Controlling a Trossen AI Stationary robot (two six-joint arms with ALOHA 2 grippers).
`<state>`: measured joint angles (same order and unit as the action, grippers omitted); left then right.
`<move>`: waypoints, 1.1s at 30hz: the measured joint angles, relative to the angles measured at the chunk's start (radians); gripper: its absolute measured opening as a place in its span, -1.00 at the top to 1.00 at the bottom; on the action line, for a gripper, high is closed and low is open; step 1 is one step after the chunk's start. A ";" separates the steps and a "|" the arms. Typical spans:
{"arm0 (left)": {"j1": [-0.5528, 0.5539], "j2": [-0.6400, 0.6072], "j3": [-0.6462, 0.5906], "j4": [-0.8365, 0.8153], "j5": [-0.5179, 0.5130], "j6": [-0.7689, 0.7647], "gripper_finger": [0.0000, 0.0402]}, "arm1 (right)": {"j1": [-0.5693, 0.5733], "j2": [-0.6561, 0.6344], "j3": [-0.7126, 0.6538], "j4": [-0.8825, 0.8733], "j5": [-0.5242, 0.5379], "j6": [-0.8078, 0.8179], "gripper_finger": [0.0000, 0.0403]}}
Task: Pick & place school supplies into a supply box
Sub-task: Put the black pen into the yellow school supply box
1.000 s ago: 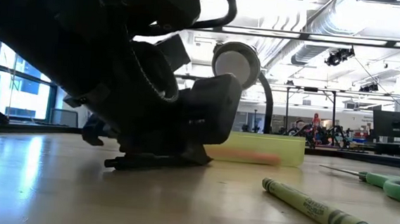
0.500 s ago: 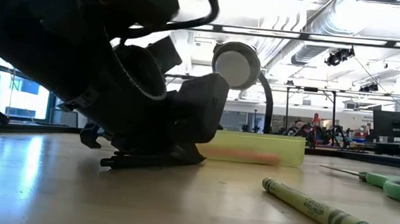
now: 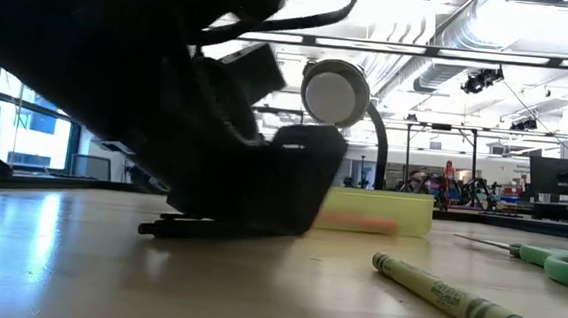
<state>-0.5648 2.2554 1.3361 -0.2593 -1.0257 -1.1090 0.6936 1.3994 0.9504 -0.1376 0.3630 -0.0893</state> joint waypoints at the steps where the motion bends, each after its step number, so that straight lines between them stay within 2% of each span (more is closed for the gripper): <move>1: -0.002 -0.003 0.020 -0.005 0.001 0.031 0.79 | 0.000 0.000 0.000 0.000 0.000 0.001 0.42; 6: 0.010 -0.043 0.150 -0.097 0.016 0.211 0.79 | 0.000 0.000 0.000 0.001 0.000 0.002 0.42; 9: 0.039 -0.070 0.224 -0.198 -0.002 0.283 0.79 | 0.000 0.000 0.000 0.003 0.000 0.002 0.42; 14: 0.111 -0.087 0.339 -0.329 -0.002 0.485 0.76 | 0.000 0.000 0.000 0.004 0.000 0.013 0.42; 20: 0.255 -0.084 0.335 -0.281 0.180 0.673 0.78 | 0.000 0.000 0.000 -0.006 0.001 0.043 0.42; 27: 0.394 -0.085 0.258 -0.037 0.398 0.840 0.73 | -0.001 0.000 0.000 -0.015 0.009 0.158 0.42; 33: 0.481 -0.076 0.245 -0.005 0.627 0.850 0.67 | 0.000 0.000 0.000 -0.023 0.002 0.190 0.42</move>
<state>-0.0841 2.1794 1.5814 -0.2640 -0.3992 -0.2590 0.6937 1.3991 0.9508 -0.1611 0.3647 0.1003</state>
